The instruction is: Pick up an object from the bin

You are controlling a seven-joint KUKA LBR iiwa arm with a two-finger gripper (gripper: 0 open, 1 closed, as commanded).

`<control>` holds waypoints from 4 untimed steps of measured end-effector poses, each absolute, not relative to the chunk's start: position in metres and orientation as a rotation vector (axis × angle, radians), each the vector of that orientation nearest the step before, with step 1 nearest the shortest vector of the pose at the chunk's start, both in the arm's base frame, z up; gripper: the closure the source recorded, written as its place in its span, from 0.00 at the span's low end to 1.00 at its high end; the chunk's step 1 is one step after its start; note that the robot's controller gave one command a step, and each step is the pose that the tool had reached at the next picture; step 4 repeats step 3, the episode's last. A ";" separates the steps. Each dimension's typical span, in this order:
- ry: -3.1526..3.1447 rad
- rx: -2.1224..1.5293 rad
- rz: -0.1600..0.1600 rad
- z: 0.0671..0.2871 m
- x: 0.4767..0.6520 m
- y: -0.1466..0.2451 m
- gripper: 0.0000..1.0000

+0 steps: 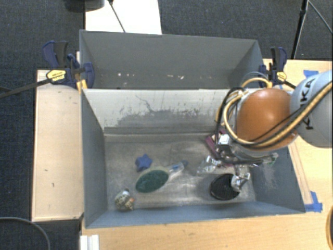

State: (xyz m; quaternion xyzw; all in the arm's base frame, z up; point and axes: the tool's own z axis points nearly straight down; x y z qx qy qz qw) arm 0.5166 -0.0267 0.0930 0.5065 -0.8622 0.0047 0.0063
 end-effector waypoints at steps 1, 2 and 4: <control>-2.695 1.585 0.018 0.092 0.517 -0.027 1.00; -2.703 1.616 0.006 0.197 0.498 -0.010 1.00; -2.702 1.621 0.009 0.268 0.520 -0.026 1.00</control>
Offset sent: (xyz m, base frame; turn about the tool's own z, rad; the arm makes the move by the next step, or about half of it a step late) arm 0.0000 0.0000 0.0000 0.0000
